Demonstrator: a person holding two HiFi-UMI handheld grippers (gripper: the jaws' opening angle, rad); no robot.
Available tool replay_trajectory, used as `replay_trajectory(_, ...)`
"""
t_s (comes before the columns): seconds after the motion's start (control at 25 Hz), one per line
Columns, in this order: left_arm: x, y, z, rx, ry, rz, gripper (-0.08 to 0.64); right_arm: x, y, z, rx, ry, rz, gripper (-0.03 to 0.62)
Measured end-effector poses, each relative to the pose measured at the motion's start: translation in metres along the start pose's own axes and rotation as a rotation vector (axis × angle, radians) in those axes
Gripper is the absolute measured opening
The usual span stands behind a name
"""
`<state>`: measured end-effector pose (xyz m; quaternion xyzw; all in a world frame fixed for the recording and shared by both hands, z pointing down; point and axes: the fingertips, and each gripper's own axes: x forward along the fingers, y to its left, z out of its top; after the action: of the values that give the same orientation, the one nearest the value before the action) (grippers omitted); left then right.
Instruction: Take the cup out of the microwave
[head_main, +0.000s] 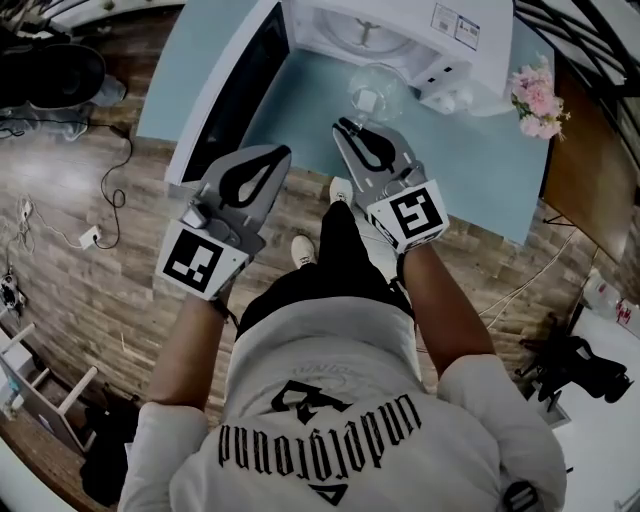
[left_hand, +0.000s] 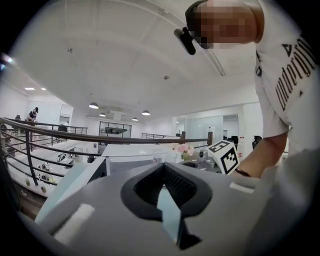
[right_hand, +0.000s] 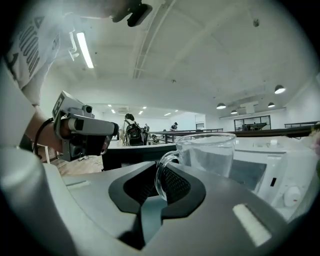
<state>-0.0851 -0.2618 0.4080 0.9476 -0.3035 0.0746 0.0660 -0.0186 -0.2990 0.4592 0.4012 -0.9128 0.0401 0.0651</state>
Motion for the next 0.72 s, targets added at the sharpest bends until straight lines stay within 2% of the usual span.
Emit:
replay_trajectory(0.16, -0.022, -0.018, 0.018, -0.003, -0.038, -0.022, 0.049, -0.024, 0.016, 0.031, -0.028, -0.021, -0.008, 0.037)
replay_trajectory(0.32, -0.045, -0.043, 0.036, 0.038, -0.067, -0.049, 0.049, -0.048, 0.037, 0.061, -0.029, -0.051, 0.007, 0.037)
replay_trajectory(0.72, -0.098, -0.074, 0.067, 0.076, -0.098, -0.061, 0.049, -0.104, 0.08, 0.123, -0.064, -0.104, 0.033, 0.037)
